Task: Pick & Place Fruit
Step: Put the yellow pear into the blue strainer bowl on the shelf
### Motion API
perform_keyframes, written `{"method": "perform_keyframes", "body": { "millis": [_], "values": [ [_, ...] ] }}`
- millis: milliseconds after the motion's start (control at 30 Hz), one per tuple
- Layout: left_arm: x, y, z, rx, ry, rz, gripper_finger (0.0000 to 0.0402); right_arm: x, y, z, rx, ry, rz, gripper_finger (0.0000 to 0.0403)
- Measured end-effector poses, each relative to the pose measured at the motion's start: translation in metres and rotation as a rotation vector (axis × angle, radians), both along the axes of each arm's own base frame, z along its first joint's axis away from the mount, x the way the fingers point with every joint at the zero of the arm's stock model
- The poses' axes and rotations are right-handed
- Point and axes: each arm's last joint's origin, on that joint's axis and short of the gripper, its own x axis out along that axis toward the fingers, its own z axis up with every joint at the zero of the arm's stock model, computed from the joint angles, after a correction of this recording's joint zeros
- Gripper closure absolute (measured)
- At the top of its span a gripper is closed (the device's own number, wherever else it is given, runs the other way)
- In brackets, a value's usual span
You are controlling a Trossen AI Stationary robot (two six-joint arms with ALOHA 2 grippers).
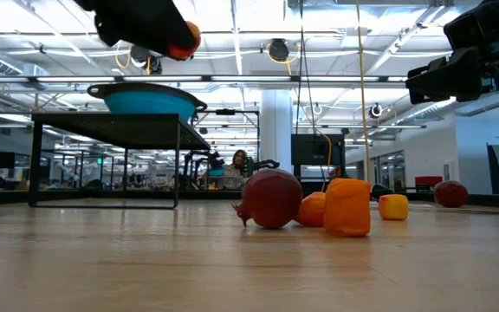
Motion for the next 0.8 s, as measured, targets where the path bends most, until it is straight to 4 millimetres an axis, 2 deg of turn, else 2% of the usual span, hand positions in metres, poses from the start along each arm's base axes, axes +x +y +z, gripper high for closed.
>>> {"method": "perform_keyframes", "body": {
  "millis": [100,300,467,667,800],
  "values": [
    [0.001,0.004,0.004,0.137,0.012,-0.008,0.0282,0.0,0.0,0.0,0.0,0.0,0.0,0.0403],
    [0.008,0.012,0.027,0.4,0.028,0.008,0.0282,0.0,0.0,0.0,0.0,0.0,0.0,0.0403],
    [0.016,0.027,0.041,0.569,0.067,0.05,0.0282,0.0,0.0,0.0,0.0,0.0,0.0,0.0403],
    [0.021,0.057,0.062,0.628,0.156,0.13,0.0282,0.0,0.0,0.0,0.0,0.0,0.0,0.0403],
    [0.014,0.086,0.079,0.6,0.184,0.208,0.0282,0.0,0.0,0.0,0.0,0.0,0.0,0.0403]
  ]
}}
